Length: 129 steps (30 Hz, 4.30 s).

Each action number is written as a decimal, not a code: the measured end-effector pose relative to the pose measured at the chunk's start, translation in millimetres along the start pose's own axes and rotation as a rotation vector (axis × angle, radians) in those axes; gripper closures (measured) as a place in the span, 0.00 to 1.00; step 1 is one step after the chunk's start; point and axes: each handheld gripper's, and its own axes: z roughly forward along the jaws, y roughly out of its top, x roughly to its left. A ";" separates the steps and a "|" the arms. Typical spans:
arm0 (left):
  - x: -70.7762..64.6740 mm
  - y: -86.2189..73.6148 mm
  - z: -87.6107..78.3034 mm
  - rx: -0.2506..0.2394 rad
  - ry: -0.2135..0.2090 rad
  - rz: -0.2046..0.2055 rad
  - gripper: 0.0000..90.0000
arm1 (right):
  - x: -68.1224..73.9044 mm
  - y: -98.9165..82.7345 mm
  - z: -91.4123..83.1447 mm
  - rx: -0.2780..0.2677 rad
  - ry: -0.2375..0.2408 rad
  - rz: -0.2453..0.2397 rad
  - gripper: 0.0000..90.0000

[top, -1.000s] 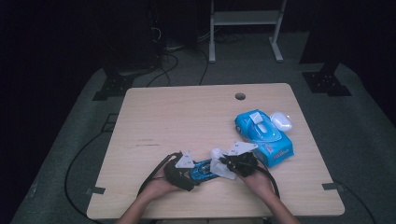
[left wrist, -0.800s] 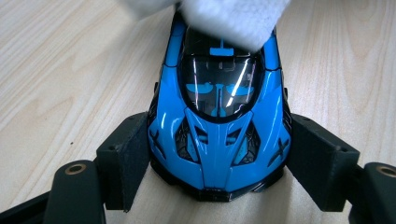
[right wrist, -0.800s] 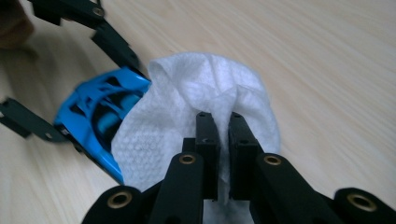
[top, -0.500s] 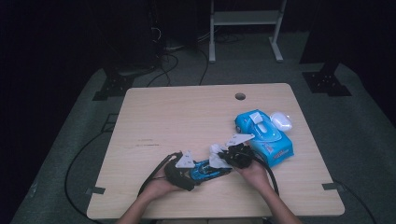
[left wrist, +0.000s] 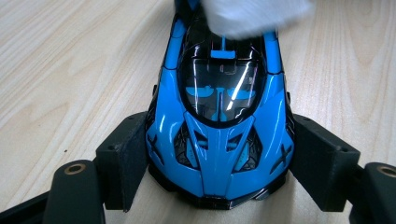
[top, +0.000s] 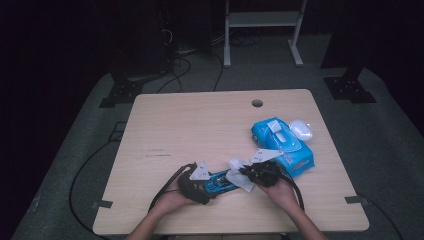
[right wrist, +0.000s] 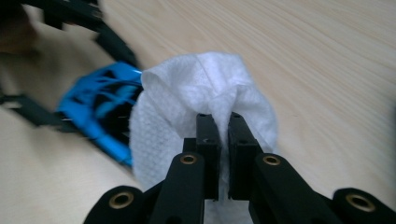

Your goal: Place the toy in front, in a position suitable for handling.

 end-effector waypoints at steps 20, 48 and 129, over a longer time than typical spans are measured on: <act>-1.6 -0.1 0.4 -0.004 -0.006 -0.001 0.28 | 7.8 -12.4 -4.2 0.024 -0.004 -0.016 0.95; -0.8 -1.2 1.5 -0.006 -0.019 -0.007 0.26 | 36.6 7.5 16.7 -0.005 0.081 -0.081 0.95; -3.1 -0.8 3.9 -0.025 -0.010 0.013 0.27 | 33.5 33.8 42.0 0.056 -0.004 -0.083 0.93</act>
